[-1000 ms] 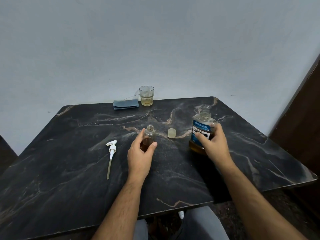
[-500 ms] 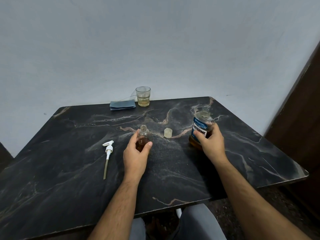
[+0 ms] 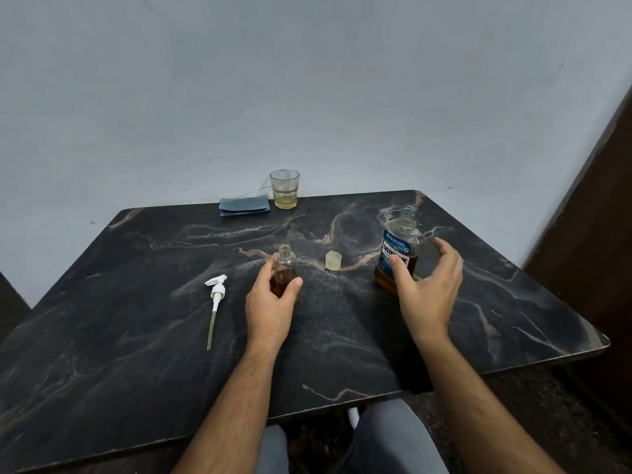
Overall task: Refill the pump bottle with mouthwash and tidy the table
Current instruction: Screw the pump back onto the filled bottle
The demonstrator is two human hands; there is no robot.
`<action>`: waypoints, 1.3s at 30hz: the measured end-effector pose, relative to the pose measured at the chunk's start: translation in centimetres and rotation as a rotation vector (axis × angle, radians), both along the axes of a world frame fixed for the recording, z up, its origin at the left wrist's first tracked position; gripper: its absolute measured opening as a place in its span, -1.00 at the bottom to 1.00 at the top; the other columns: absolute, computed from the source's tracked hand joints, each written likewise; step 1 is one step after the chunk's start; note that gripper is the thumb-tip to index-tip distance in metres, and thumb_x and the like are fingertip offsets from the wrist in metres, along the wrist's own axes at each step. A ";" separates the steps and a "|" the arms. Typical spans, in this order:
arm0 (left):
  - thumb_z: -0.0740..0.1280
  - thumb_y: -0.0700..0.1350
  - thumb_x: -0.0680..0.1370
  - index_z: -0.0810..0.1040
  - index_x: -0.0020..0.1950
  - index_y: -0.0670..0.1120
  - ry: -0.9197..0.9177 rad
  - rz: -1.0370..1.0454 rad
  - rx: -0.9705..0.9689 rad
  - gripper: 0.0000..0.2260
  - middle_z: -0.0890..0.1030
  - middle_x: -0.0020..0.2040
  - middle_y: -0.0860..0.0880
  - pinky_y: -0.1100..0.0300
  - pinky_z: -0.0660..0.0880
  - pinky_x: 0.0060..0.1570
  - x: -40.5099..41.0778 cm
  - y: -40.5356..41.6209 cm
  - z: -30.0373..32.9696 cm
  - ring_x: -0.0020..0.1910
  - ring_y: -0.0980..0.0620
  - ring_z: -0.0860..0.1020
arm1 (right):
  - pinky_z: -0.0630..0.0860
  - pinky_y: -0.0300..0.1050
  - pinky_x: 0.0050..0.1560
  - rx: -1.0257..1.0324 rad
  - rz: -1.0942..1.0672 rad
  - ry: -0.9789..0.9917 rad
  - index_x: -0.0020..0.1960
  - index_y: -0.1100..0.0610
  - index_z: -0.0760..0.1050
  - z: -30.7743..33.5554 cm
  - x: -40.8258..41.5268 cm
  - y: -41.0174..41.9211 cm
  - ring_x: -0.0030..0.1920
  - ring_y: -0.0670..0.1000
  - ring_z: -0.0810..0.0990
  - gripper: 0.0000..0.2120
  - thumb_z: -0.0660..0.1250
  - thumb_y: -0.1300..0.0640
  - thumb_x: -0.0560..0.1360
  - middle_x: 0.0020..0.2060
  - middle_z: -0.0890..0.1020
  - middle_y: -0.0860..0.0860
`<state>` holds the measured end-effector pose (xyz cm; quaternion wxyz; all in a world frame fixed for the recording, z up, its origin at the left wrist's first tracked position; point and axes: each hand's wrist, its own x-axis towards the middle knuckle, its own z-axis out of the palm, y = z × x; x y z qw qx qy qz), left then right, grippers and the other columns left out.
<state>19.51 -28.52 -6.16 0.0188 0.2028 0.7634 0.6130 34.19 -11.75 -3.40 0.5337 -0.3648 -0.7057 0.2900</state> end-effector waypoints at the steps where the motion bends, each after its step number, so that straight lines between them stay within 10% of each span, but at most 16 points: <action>1: 0.45 -0.04 0.51 0.40 0.47 0.06 0.001 0.000 0.000 -0.46 0.59 0.27 0.12 0.00 0.44 0.35 0.0 0.0 0.1 0.27 0.14 0.52 | 0.36 0.10 0.37 0.079 -0.025 0.028 0.36 0.14 0.35 0.1 0.1 -0.9 0.35 0.04 0.37 -0.39 0.44 -0.10 0.42 0.30 0.43 0.06; 9: 0.47 -0.01 0.47 0.47 0.39 0.07 -0.019 -0.022 -0.002 -0.51 0.64 0.15 0.13 -0.01 0.50 0.29 0.1 -0.3 0.2 0.18 0.16 0.58 | 0.45 0.15 0.15 0.341 0.181 0.024 0.11 0.17 0.51 -0.4 -1.1 -6.1 0.13 0.07 0.50 -0.69 0.38 0.06 0.43 0.07 0.55 0.05; 15: 0.53 0.13 0.26 0.32 0.51 0.08 -0.142 -0.068 0.069 -0.16 0.59 0.26 0.13 -0.01 0.45 0.34 -0.1 -1.0 0.5 0.26 0.16 0.55 | 0.49 0.01 0.13 0.273 0.344 -0.057 0.12 0.13 0.50 -0.8 -2.9 -7.4 0.09 -0.02 0.53 -0.71 0.40 0.09 0.43 0.03 0.55 -0.04; 23: 0.34 -0.29 0.49 0.46 0.41 0.03 0.044 0.041 -0.046 -0.49 0.57 0.21 0.10 0.23 0.49 0.13 -0.5 -5.4 2.6 0.15 0.16 0.55 | 0.48 -0.08 0.24 -0.103 0.628 -0.212 0.29 0.04 0.40 -0.9 -6.9 -8.7 0.21 -0.09 0.51 -0.54 0.43 0.13 0.43 0.18 0.54 -0.06; 29: 0.35 -0.08 0.54 0.63 0.22 -0.04 0.086 0.381 -0.335 -0.73 0.70 0.05 0.02 0.16 0.44 0.07 -4.8 -8.2 4.8 0.10 0.00 0.61 | 0.44 -0.12 0.25 -0.191 0.685 -0.316 0.39 0.01 0.33 -1.3 -9.8 -9.3 0.23 -0.09 0.50 -0.35 0.49 -0.08 0.40 0.22 0.55 -0.08; 35: 0.37 0.29 0.46 0.67 -0.17 -0.03 -0.014 0.252 -0.826 -0.61 0.67 -0.14 -0.02 0.15 0.43 -0.22 -8.2 -8.7 4.2 -0.07 -0.09 0.61 | 0.48 -0.22 0.12 -0.160 0.627 -0.301 0.25 -0.01 0.47 -2.3 -10.2 -9.1 0.10 -0.10 0.60 -0.56 0.50 -0.01 0.42 0.06 0.66 -0.13; 39: 0.46 0.28 0.39 0.63 -0.06 -0.08 -0.026 0.245 -0.979 -0.57 0.60 -0.18 -0.01 0.15 0.39 -0.30 -8.4 -7.3 4.5 -0.18 -0.05 0.54 | 0.54 -0.14 0.17 -0.169 0.620 -0.277 0.25 -0.01 0.49 -2.6 -10.2 -9.0 0.07 -0.13 0.61 -0.55 0.52 0.02 0.41 0.05 0.66 -0.14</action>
